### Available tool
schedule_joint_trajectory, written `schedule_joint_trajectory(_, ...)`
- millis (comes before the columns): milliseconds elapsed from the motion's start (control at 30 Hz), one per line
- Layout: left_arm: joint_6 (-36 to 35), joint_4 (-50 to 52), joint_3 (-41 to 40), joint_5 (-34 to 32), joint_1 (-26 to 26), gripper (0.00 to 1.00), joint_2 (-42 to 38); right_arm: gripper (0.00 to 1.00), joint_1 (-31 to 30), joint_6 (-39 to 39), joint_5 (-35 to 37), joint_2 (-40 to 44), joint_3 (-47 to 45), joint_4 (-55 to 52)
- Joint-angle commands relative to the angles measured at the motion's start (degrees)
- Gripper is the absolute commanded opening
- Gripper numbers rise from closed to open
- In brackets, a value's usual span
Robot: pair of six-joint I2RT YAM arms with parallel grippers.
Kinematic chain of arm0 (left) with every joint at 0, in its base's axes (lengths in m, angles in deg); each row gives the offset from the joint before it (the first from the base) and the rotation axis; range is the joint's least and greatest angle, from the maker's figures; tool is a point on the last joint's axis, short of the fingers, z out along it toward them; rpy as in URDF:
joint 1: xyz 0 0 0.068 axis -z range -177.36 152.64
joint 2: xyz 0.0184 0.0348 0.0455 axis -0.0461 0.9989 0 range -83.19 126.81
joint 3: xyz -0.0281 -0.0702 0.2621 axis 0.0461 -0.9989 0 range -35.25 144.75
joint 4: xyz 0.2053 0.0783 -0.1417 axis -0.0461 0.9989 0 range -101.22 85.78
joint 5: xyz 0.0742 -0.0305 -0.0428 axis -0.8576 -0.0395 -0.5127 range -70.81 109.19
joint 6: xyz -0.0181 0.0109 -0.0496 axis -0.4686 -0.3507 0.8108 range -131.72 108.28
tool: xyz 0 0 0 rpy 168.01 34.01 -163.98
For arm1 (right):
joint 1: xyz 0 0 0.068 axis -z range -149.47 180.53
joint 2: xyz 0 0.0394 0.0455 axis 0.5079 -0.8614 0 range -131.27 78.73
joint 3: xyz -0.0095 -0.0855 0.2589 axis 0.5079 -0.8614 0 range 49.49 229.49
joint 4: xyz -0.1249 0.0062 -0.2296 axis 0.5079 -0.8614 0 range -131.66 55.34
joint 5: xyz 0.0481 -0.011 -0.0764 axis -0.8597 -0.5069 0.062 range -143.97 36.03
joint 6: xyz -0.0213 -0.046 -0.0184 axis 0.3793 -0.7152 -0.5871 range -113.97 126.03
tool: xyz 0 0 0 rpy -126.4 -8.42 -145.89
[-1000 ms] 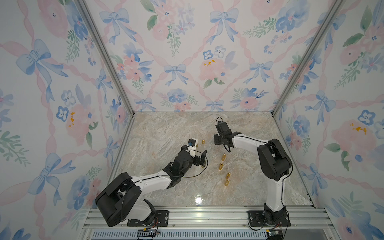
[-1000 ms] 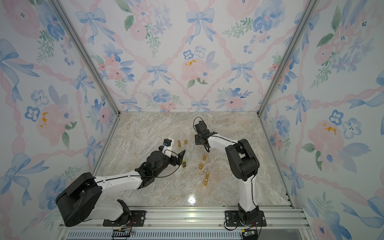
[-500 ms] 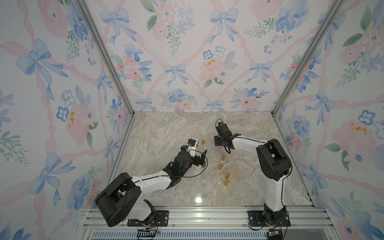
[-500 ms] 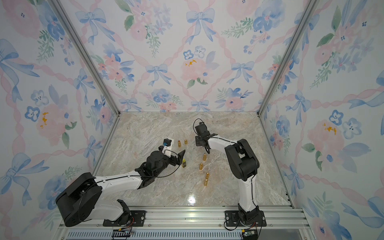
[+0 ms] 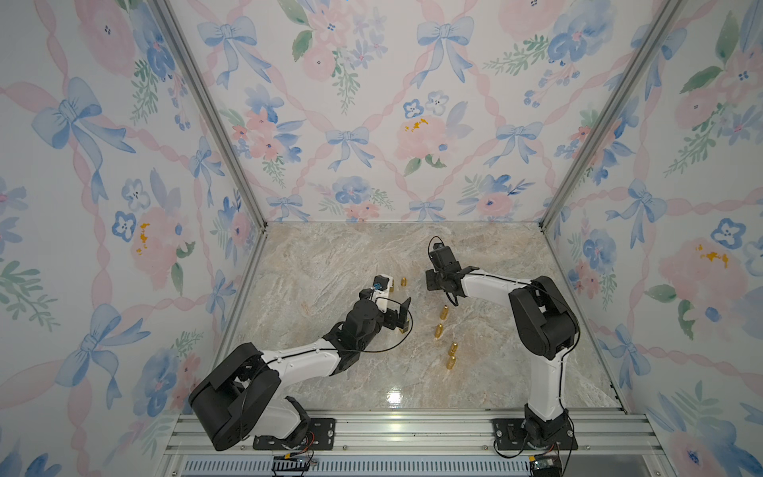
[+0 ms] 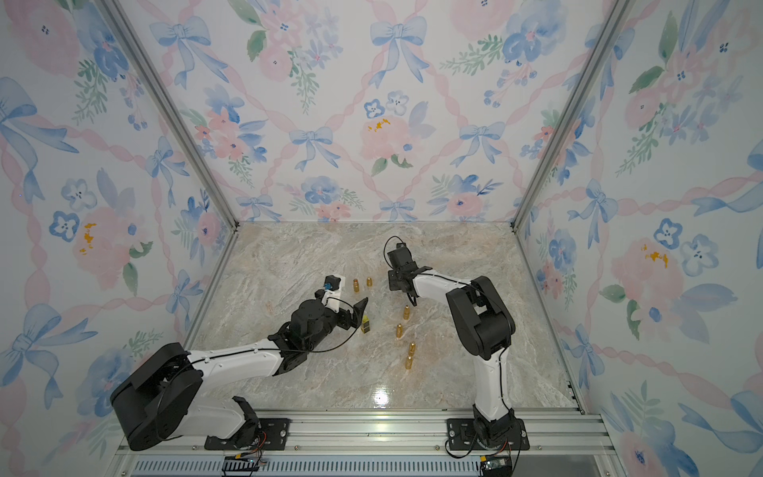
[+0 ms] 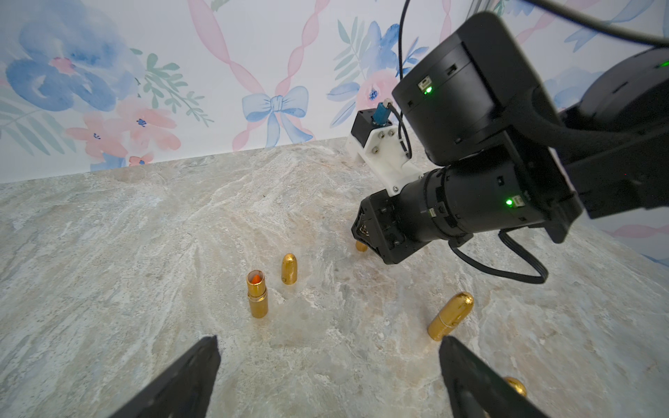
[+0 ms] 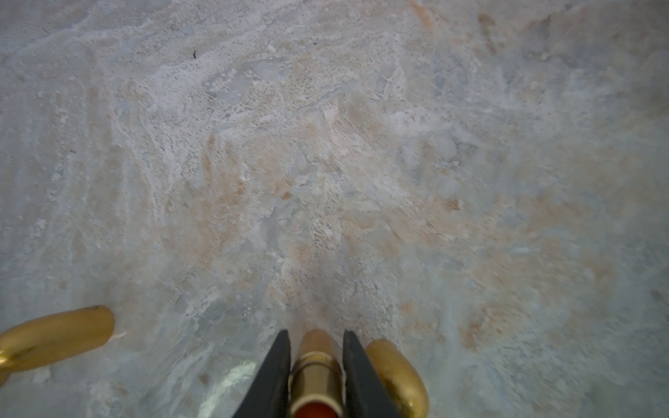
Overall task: Open the lipstick cap
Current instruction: Place the lipstick at the center of the board.
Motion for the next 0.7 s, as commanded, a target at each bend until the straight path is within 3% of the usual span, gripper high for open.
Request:
schedule_joint_trajectory(0, 0.39, 0.79, 0.90, -0.23, -0.50, 0.98, 0.01, 0.30, -0.42, -0.57, 0.72, -0.17, 1.49, -1.95)
schedule_joint_trajectory(333, -0.16, 0.84, 0.48, 1.01, -0.50, 0.98, -0.69, 0.40, -0.30, -0.16, -1.25, 4.31, 3.73, -5.58)
schedule_joint_trajectory(667, -1.95, 0.87, -1.35, 6.78, -0.33, 0.98, -2.86, 0.54, -0.21, 4.48, -2.42, 13.57, 4.30, -21.56)
